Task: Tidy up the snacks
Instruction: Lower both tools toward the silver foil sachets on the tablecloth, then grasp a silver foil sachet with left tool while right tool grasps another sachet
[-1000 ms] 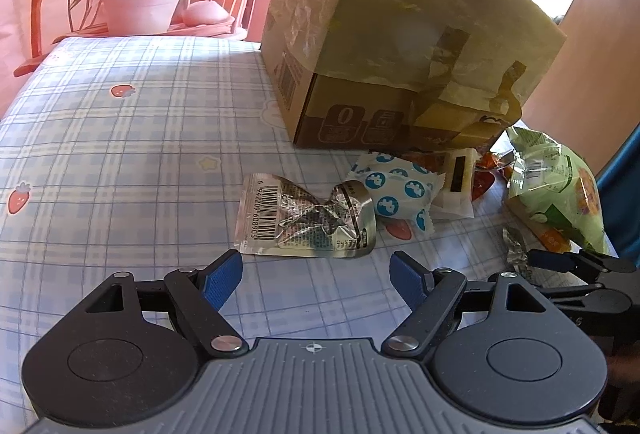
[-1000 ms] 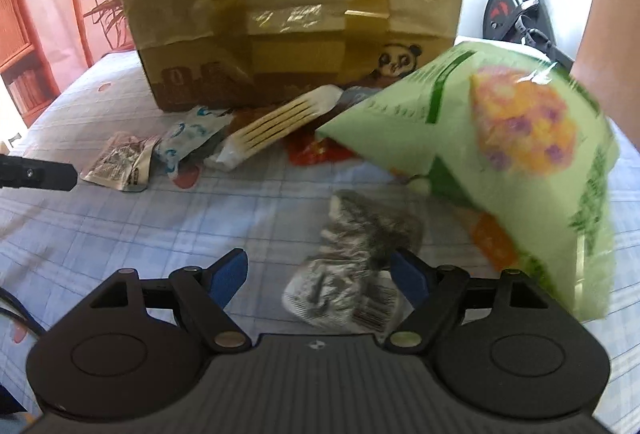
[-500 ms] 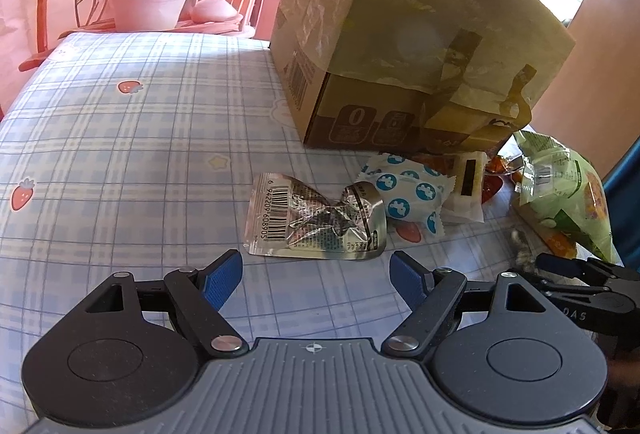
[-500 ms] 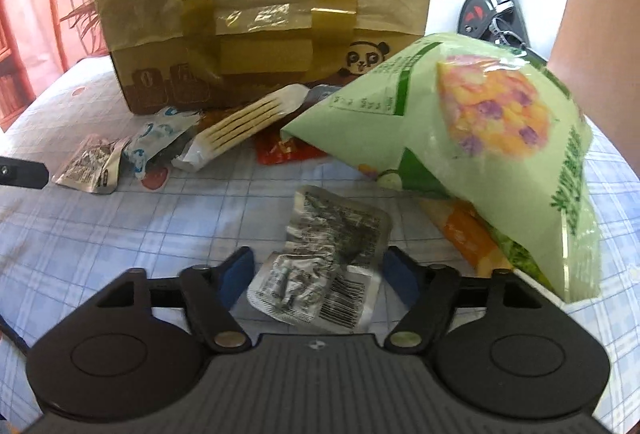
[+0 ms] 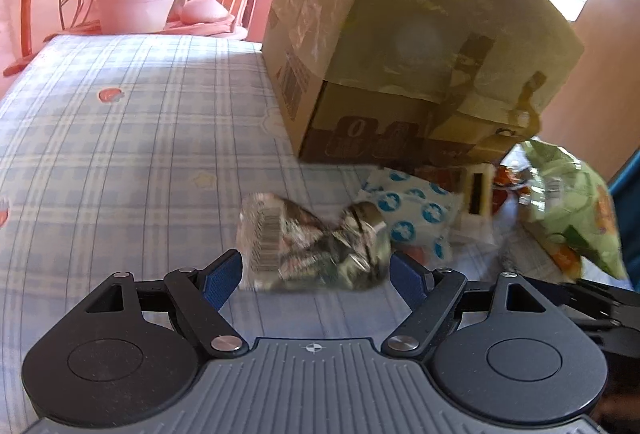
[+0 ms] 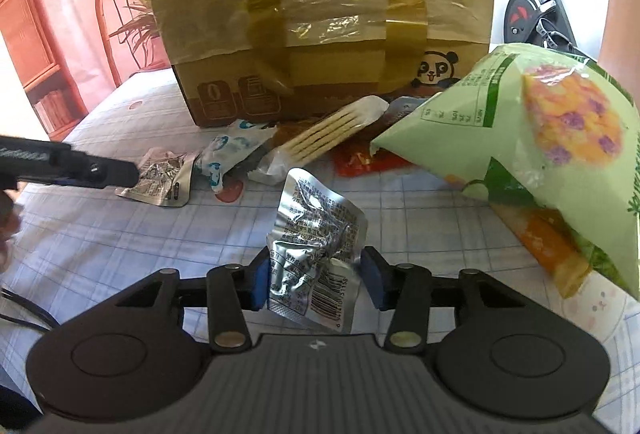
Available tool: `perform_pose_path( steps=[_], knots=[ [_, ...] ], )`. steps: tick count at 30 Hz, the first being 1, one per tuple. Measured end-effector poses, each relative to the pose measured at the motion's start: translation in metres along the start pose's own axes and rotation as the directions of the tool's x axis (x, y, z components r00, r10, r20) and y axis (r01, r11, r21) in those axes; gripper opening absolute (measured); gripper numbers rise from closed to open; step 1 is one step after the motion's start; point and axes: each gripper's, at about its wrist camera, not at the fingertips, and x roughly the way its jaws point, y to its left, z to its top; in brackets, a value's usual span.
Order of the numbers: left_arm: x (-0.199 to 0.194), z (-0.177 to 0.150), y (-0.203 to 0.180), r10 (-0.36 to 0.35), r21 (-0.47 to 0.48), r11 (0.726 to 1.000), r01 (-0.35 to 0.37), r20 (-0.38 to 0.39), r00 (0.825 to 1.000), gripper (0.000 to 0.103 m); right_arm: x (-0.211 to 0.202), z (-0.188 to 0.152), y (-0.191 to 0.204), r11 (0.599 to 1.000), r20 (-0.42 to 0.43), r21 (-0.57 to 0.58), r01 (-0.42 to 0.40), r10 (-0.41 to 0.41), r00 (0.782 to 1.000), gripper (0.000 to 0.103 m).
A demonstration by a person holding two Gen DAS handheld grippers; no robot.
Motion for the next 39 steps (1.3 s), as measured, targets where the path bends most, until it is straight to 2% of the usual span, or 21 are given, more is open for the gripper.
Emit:
perform_pose_path(
  steps=[4, 6, 10, 16, 20, 22, 25, 27, 28, 39],
  knots=[
    [0.014, 0.010, -0.003, 0.002, 0.007, 1.000, -0.002, -0.007, 1.000, 0.083, 0.001, 0.000, -0.002, 1.000, 0.002, 0.007, -0.011, 0.011, 1.000, 0.049],
    [0.021, 0.012, -0.008, -0.004, 0.045, 0.999, 0.005, -0.015, 1.000, 0.087, 0.000, -0.001, -0.002, 1.000, 0.004, 0.005, -0.009, 0.009, 1.000, 0.049],
    [0.034, 0.013, -0.018, 0.062, 0.128, 0.990, -0.061, -0.002, 0.998, 0.094, 0.000, -0.001, -0.003, 1.000, 0.006, 0.005, -0.013, 0.013, 1.000, 0.049],
    [0.042, 0.013, -0.019, 0.066, 0.165, 0.984, -0.067, 0.008, 0.998, 0.102, 0.000, -0.003, -0.003, 1.000, 0.012, 0.008, -0.018, 0.018, 1.000, 0.049],
    [0.044, 0.011, -0.022, 0.080, 0.205, 0.975, -0.081, 0.013, 0.997, 0.103, 0.000, -0.003, -0.004, 1.000, 0.013, 0.010, -0.020, 0.019, 1.000, 0.049],
    [0.042, 0.011, -0.019, 0.071, 0.199, 0.977, -0.073, 0.015, 0.997, 0.102, -0.001, -0.003, -0.004, 1.000, 0.013, 0.012, -0.020, 0.020, 1.000, 0.049],
    [0.034, 0.008, -0.015, 0.059, 0.180, 0.982, -0.062, 0.020, 0.998, 0.095, -0.001, -0.003, -0.004, 1.000, 0.014, 0.013, -0.020, 0.020, 1.000, 0.049],
    [0.029, 0.008, -0.009, 0.046, 0.155, 0.987, -0.049, 0.022, 0.999, 0.088, -0.001, -0.003, -0.004, 1.000, 0.015, 0.014, -0.021, 0.021, 1.000, 0.049],
    [0.026, 0.008, -0.006, 0.047, 0.143, 0.988, -0.050, 0.026, 0.999, 0.077, -0.001, -0.003, -0.004, 1.000, 0.015, 0.014, -0.021, 0.021, 1.000, 0.049],
    [0.015, 0.002, -0.003, 0.027, 0.130, 0.991, -0.031, 0.032, 0.999, 0.071, 0.001, 0.000, -0.001, 1.000, 0.001, 0.004, -0.015, 0.015, 1.000, 0.049]
  ],
)
